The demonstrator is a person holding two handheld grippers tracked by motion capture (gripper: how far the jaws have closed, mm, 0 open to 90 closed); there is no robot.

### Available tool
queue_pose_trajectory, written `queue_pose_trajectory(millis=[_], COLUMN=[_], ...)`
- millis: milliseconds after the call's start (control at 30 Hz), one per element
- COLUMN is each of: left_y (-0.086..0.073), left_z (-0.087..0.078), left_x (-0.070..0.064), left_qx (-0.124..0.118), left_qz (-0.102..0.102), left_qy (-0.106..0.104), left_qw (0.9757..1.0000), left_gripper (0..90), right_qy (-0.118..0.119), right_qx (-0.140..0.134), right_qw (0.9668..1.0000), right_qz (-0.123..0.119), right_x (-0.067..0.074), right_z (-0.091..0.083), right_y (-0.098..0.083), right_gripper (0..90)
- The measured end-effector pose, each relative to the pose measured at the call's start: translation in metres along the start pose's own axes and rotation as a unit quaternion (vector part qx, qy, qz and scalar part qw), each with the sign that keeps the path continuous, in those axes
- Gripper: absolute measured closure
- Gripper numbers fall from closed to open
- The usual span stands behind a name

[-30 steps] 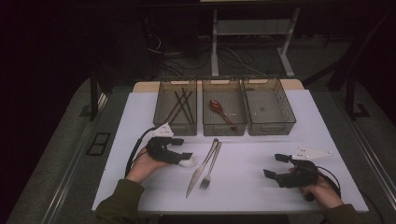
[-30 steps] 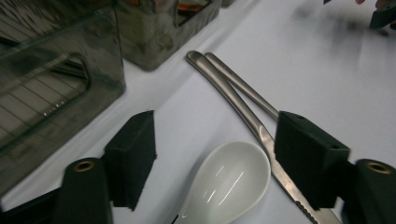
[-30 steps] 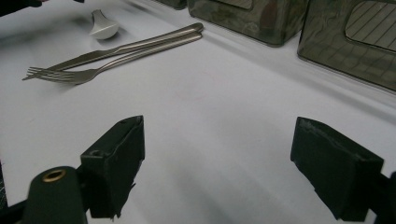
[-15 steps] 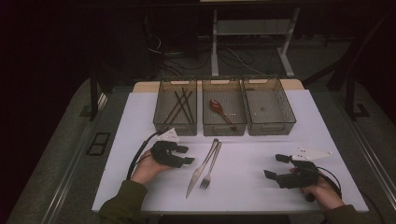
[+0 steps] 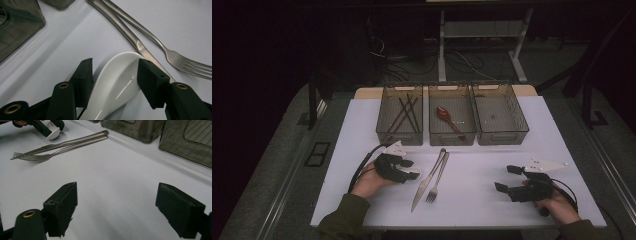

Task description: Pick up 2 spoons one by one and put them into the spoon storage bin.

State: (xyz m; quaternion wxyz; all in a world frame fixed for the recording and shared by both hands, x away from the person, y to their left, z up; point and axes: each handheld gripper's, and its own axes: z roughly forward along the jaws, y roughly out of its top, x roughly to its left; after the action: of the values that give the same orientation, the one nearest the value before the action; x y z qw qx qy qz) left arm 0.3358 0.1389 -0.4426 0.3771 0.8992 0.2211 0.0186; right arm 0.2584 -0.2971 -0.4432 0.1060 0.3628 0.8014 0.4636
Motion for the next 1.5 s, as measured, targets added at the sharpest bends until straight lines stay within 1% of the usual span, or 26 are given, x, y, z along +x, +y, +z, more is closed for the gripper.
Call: queue_pose_trajectory(millis=[67,200,300,333,467,500,533,600,733,800,867,900,967,1000,1033,1100,1200,1300,1333,1367,1400,1500], left_y=[-0.001,-0.002,-0.003,-0.003,-0.005,-0.005,-0.005,-0.005,-0.006,-0.006,-0.006,-0.006,-0.006,-0.006,-0.006,-0.006,-0.006,-0.006,-0.006,-0.006,-0.005,-0.005], left_z=[0.000,-0.001,-0.002,-0.002,-0.003,-0.004,-0.004,-0.005,-0.006,-0.007,-0.007,-0.008,-0.008,-0.008,-0.009,-0.009,-0.010,-0.010,-0.010,-0.009,-0.009,-0.010], left_x=[0.000,-0.002,-0.002,-0.003,-0.004,-0.004,-0.005,-0.006,-0.007,-0.007,-0.008,-0.008,-0.009,-0.010,-0.010,-0.011,-0.012,-0.013,-0.013,-0.014,-0.014,-0.015], left_qx=[0.006,0.011,0.016,0.016,0.021,0.023,0.023,0.029,0.032,0.035,0.036,0.038,0.040,0.039,0.042,0.039,0.048,0.048,0.051,0.054,0.057,0.058], left_qz=[0.010,0.015,0.023,0.022,0.029,0.035,0.035,0.047,0.052,0.060,0.061,0.067,0.072,0.071,0.075,0.074,0.085,0.084,0.089,0.088,0.094,0.096], left_qy=[-0.002,-0.004,-0.005,-0.006,-0.008,-0.006,-0.004,-0.002,0.002,0.003,0.005,0.005,0.005,0.006,0.006,0.006,0.006,0.000,-0.001,0.000,0.001,0.002], left_qw=[0.9999,0.9998,0.9996,0.9996,0.9993,0.9991,0.9991,0.9985,0.9981,0.9976,0.9975,0.9970,0.9966,0.9967,0.9962,0.9965,0.9952,0.9953,0.9947,0.9947,0.9940,0.9937], left_gripper=[45.8,47.8,49.3,50.0,52.7,53.0,53.6,55.3,58.5,59.9,61.7,62.5,64.3,65.3,66.2,67.8,70.0,73.7,75.9,75.8,75.8,76.1], right_qy=[0.000,-0.001,-0.001,-0.001,-0.002,-0.001,-0.002,-0.002,-0.002,-0.002,-0.001,-0.002,-0.002,-0.002,-0.002,-0.002,-0.002,-0.001,-0.001,-0.001,-0.001,-0.001], right_qx=[0.000,-0.001,0.000,0.000,0.001,0.001,0.001,0.001,0.002,0.003,0.003,0.003,0.004,0.004,0.004,0.004,0.004,0.004,0.004,0.005,0.005,0.005], right_qw=[1.0000,1.0000,1.0000,1.0000,1.0000,1.0000,1.0000,1.0000,1.0000,1.0000,1.0000,1.0000,1.0000,1.0000,1.0000,1.0000,1.0000,1.0000,1.0000,1.0000,1.0000,1.0000], right_qz=[0.000,-0.001,-0.001,-0.001,-0.001,-0.002,-0.002,-0.002,-0.002,-0.003,-0.003,-0.003,-0.004,-0.004,-0.004,-0.005,-0.005,-0.006,-0.006,-0.006,-0.006,-0.006], right_x=[0.000,0.000,0.000,0.000,0.000,0.000,0.000,0.000,0.000,0.000,0.000,0.000,0.000,0.000,0.000,0.000,0.000,0.000,0.000,0.000,0.000,0.000], right_z=[0.000,0.000,0.000,0.000,0.000,0.000,0.000,0.000,0.000,0.000,0.000,0.000,0.000,0.000,0.000,0.000,0.000,0.000,0.000,0.001,0.001,0.001], right_y=[0.000,0.000,0.000,0.000,0.000,0.000,0.000,0.000,0.000,0.000,0.000,0.000,0.000,0.000,0.000,0.000,0.000,0.000,0.000,0.000,0.000,0.000], right_gripper=[17.3,17.3,17.3,17.3,17.3,17.3,17.3,17.3,17.3,17.3,17.3,17.3,17.3,17.3,17.3,17.3,17.3,17.3,17.3,17.3,17.3,17.3])
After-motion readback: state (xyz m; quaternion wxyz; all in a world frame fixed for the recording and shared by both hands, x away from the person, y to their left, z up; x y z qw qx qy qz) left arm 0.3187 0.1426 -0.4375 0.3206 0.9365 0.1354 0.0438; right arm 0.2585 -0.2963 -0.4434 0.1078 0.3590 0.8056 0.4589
